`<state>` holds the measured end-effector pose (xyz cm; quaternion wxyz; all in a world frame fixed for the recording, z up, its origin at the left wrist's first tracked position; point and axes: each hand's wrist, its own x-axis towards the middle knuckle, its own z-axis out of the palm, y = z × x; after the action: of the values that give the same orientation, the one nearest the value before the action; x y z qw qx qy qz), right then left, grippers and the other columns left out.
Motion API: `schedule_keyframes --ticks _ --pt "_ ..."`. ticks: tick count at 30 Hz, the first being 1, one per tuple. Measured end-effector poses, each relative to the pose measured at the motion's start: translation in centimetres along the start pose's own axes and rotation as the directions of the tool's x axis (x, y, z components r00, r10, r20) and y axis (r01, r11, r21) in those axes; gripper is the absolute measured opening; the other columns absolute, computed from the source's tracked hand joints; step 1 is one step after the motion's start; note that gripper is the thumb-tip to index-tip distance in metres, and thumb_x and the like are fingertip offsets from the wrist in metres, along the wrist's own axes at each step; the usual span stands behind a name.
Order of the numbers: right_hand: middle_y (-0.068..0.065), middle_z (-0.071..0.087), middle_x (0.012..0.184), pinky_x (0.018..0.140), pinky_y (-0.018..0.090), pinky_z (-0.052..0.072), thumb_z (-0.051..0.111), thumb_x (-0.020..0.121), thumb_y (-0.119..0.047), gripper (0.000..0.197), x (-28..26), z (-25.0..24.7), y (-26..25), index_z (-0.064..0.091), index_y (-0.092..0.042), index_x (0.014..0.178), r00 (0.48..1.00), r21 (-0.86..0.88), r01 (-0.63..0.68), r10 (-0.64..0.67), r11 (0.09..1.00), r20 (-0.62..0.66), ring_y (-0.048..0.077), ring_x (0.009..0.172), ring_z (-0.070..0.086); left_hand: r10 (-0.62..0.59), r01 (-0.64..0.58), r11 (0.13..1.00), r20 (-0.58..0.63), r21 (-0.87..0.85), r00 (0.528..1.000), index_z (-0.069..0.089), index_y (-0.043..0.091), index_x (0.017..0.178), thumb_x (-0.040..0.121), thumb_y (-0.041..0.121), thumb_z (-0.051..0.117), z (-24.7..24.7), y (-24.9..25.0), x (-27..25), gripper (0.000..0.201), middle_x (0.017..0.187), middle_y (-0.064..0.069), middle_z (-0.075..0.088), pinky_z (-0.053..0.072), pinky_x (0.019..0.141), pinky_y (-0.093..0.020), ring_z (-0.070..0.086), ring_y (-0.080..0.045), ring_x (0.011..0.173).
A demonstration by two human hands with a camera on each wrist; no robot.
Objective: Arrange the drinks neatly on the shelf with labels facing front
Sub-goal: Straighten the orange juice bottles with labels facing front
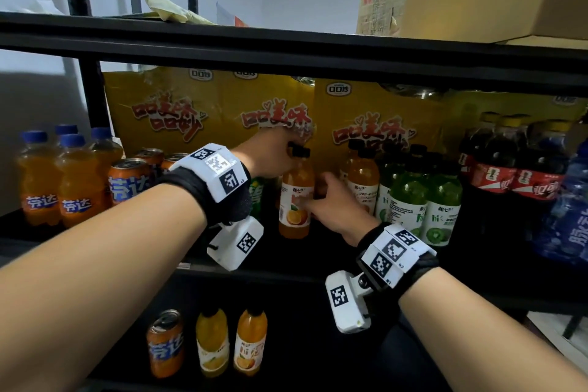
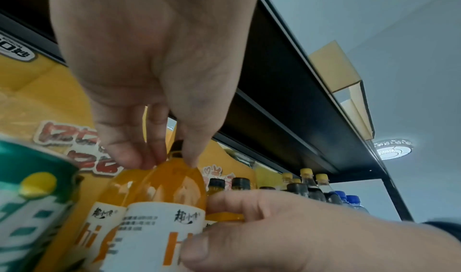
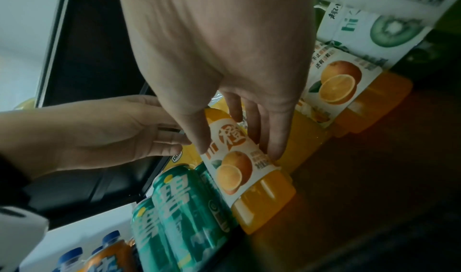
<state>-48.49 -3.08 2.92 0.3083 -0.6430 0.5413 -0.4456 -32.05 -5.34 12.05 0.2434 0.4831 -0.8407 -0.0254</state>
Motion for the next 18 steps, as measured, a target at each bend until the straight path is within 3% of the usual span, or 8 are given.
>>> schedule_keyframes --ticks 2,4,6,10,12,15,18 --pt "-0.022 0.059 0.107 0.08 0.022 0.047 0.081 0.089 -0.028 0.048 -0.3 -0.2 0.4 0.05 -0.032 0.125 1.0 -0.049 0.016 -0.016 0.999 0.011 0.005 0.103 0.059 -0.015 0.015 1.0 -0.028 -0.001 1.0 0.063 0.021 0.133 0.093 0.041 0.071 0.2 0.0 0.2 0.045 0.116 -0.004 0.067 0.041 0.079 -0.025 0.06 -0.02 0.099" --pt "-0.014 0.061 0.119 0.091 0.027 0.047 0.08 0.089 -0.028 0.055 -0.5 -0.6 0.6 0.051 -0.025 0.135 1.0 -0.091 0.023 -0.021 0.996 0.019 0.01 0.113 0.058 -0.027 0.028 0.999 -0.058 0.018 0.998 0.064 0.019 0.127 0.09 0.047 0.073 0.3 0.1 0.4 0.047 0.108 -0.001 0.064 0.041 0.075 -0.027 0.056 -0.018 0.094" --pt "-0.004 0.063 0.132 0.103 0.036 0.05 0.081 0.089 -0.027 0.059 -0.6 -1.2 0.2 0.051 -0.02 0.14 0.999 -0.125 0.031 -0.032 0.992 -0.002 0.016 0.119 0.06 -0.033 0.036 0.999 -0.083 0.04 0.996 0.066 0.014 0.121 0.091 0.043 0.074 0.4 0.3 0.7 0.043 0.111 -0.006 0.067 0.043 0.076 -0.028 0.059 -0.021 0.096" --pt "0.001 0.064 0.121 0.096 0.035 0.055 0.077 0.092 -0.02 0.054 -0.4 -3.5 -1.6 0.053 -0.016 0.14 0.984 -0.082 0.072 -0.084 0.994 -0.154 0.016 0.103 0.066 -0.051 0.056 0.996 -0.069 0.07 0.996 0.071 0.008 0.117 0.095 0.027 0.068 0.2 0.7 1.2 0.03 0.115 -0.012 0.071 0.055 0.085 -0.036 0.066 -0.028 0.104" --pt "0.003 0.067 0.113 0.095 0.04 0.057 0.075 0.094 -0.018 0.046 -0.3 -5.1 -2.6 0.056 -0.015 0.136 0.961 -0.008 0.1 -0.099 0.995 -0.257 0.023 0.103 0.069 -0.06 0.064 0.995 -0.047 0.076 0.997 0.07 0.004 0.118 0.094 0.02 0.066 0.1 0.8 1.3 0.028 0.115 -0.015 0.07 0.055 0.086 -0.037 0.065 -0.03 0.107" --pt "-0.003 0.067 0.104 0.092 0.035 0.056 0.072 0.095 -0.016 0.032 -0.2 -6.7 -3.8 0.063 -0.015 0.126 0.918 -0.029 0.167 -0.166 0.986 -0.359 0.025 0.106 0.068 -0.077 0.079 0.994 -0.028 0.078 0.997 0.066 0.002 0.126 0.098 0.014 0.059 0.0 0.5 1.3 0.031 0.122 -0.018 0.067 0.052 0.086 -0.036 0.063 -0.033 0.112" --pt "0.003 0.064 0.127 0.104 0.039 0.051 0.068 0.097 -0.017 0.036 0.4 -7.1 -4.3 0.062 -0.015 0.132 0.893 -0.199 0.171 -0.237 0.965 -0.382 0.024 0.122 0.06 -0.115 0.116 0.992 -0.028 0.044 0.993 0.065 0.002 0.128 0.101 0.014 0.054 0.0 0.1 1.1 0.031 0.125 -0.019 0.066 0.053 0.093 -0.039 0.062 -0.034 0.114"
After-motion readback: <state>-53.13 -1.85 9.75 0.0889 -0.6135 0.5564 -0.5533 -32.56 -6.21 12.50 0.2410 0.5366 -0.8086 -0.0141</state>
